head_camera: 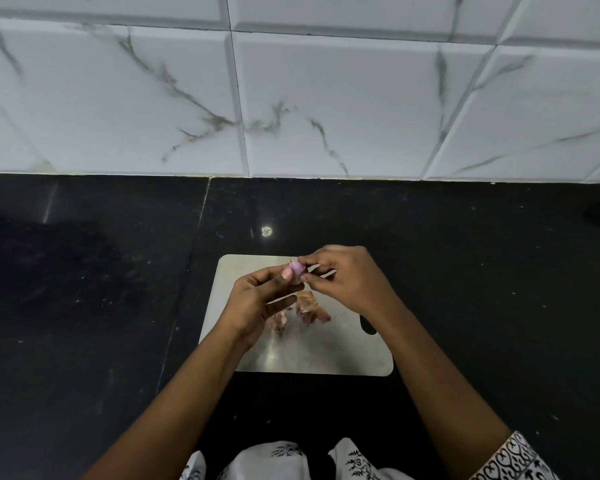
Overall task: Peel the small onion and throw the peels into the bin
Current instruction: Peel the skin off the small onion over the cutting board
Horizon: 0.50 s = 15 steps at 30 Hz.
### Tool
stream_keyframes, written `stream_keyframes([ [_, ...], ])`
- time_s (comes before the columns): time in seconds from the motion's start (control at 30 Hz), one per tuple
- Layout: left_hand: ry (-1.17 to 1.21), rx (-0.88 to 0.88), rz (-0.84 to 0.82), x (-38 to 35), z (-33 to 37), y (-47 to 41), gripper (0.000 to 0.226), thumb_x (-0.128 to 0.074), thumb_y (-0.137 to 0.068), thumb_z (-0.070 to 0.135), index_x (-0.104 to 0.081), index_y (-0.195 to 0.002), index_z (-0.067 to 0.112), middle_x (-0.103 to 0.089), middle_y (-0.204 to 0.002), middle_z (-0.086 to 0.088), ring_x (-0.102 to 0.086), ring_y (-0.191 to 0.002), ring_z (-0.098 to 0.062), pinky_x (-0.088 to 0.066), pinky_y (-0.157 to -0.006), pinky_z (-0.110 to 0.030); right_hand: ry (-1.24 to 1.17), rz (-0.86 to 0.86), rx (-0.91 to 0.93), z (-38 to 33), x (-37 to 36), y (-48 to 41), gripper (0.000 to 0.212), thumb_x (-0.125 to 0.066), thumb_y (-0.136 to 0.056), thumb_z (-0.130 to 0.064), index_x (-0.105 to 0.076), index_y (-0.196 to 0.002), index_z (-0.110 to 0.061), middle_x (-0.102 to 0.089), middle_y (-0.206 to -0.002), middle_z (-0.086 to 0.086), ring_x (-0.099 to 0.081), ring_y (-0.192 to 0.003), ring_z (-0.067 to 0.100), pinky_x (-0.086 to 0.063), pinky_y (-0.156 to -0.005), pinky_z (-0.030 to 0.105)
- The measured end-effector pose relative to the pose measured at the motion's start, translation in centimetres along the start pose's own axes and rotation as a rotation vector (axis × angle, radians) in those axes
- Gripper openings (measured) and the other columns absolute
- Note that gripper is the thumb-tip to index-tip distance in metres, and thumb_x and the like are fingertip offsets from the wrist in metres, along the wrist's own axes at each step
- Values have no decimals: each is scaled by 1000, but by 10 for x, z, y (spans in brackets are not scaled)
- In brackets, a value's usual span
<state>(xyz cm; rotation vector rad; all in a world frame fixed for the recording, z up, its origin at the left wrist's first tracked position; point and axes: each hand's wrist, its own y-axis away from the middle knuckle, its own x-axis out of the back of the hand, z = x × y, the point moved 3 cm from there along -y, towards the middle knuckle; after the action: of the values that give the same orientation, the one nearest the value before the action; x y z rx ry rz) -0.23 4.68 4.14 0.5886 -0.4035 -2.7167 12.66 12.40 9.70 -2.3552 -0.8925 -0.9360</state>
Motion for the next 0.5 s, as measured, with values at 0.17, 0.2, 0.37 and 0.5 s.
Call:
stream_keyframes([
  [0.17, 81, 57, 8, 0, -1, 1, 26, -65, -71, 28, -74, -92, 15, -76, -89, -5, -72, -88, -17, -56, -66, -23, 37, -24, -16, -4, 3, -3, 31, -69, -81, -21, -67, -111, -13, -72, -101, 6, -65, -84, 12, -49, -72, 15],
  [0.2, 102, 67, 8, 0, -1, 2, 25, -65, -70, 27, -75, -90, 15, -76, -86, -6, -72, -82, -16, -56, -64, -22, 18, -26, -13, -5, 4, -2, 30, -70, -81, -20, -68, -110, -12, -72, -101, 6, -66, -84, 13, -51, -74, 18],
  [0.37, 92, 105, 1, 2, 3, 2, 26, -65, -68, 25, -72, -86, 7, -74, -74, -7, -71, -66, -14, -56, -57, -19, -11, -69, -5, -5, 6, -1, 16, -68, -82, -11, -68, -98, -15, -72, -96, 1, -63, -79, -1, -48, -73, 8],
  [0.5, 74, 127, -8, 3, 3, 0, 28, -65, -69, 25, -72, -87, 5, -74, -74, -8, -71, -66, -14, -57, -58, -19, 88, -107, 44, -6, 8, -4, 10, -65, -85, -16, -66, -94, -16, -72, -91, -1, -67, -75, 6, -48, -70, 10],
])
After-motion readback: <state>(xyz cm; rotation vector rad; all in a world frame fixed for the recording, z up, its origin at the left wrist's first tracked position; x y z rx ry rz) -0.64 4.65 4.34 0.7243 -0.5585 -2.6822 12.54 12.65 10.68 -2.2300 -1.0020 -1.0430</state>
